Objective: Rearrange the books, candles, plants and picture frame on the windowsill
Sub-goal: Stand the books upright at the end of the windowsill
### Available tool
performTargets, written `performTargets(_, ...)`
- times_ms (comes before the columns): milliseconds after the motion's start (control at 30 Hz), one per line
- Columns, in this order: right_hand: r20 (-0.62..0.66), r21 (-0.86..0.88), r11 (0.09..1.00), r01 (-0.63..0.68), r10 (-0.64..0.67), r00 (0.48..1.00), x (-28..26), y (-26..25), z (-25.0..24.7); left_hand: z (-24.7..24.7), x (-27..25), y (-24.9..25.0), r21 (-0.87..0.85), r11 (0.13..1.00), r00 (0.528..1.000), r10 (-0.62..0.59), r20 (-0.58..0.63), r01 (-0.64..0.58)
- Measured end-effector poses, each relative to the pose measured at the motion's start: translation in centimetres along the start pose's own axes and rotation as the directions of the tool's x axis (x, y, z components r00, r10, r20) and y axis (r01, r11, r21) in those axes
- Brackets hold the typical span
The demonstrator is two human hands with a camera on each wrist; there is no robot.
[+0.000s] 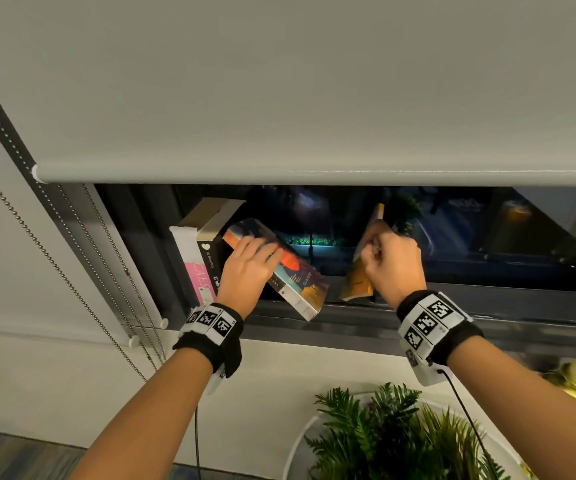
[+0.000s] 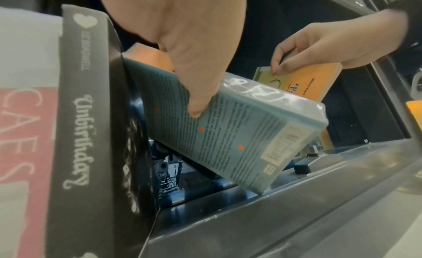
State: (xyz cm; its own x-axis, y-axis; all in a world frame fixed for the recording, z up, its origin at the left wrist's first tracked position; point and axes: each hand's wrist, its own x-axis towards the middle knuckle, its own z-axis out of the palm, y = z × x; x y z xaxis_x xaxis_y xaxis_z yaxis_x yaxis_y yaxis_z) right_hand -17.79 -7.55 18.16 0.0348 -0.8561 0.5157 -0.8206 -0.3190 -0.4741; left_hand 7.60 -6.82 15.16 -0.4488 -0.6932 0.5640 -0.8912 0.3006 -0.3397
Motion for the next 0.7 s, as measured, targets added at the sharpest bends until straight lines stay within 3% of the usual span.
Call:
performTargets(233,0.085,0.006,0.961,0.275,-0.275,0.958,-0.8,-3.1,1.6,-1.4,1.1,-0.1,0.009,0.999,0.993,-0.036,-0.112,0.037)
performTargets(433,0.208,0.095,0.954,0.285,-0.299,0.931,-1.6,-5.7,3.7,-1.8,1.9,0.1,0.041,0.999,0.985,0.039,-0.165,-0.032)
performTargets(533,0.247,0.100,0.961,0.258,-0.275,0.929,-1.8,-5.9,5.0,-1.4,1.9,0.2,0.041,0.998,0.992,0.050,-0.115,-0.046)
performTargets(700,0.369,0.112,0.971,0.211,-0.237,0.899,-2.6,-4.4,6.3,0.0,0.9,0.7,0.012,0.998,0.995,0.066,0.079,-0.067)
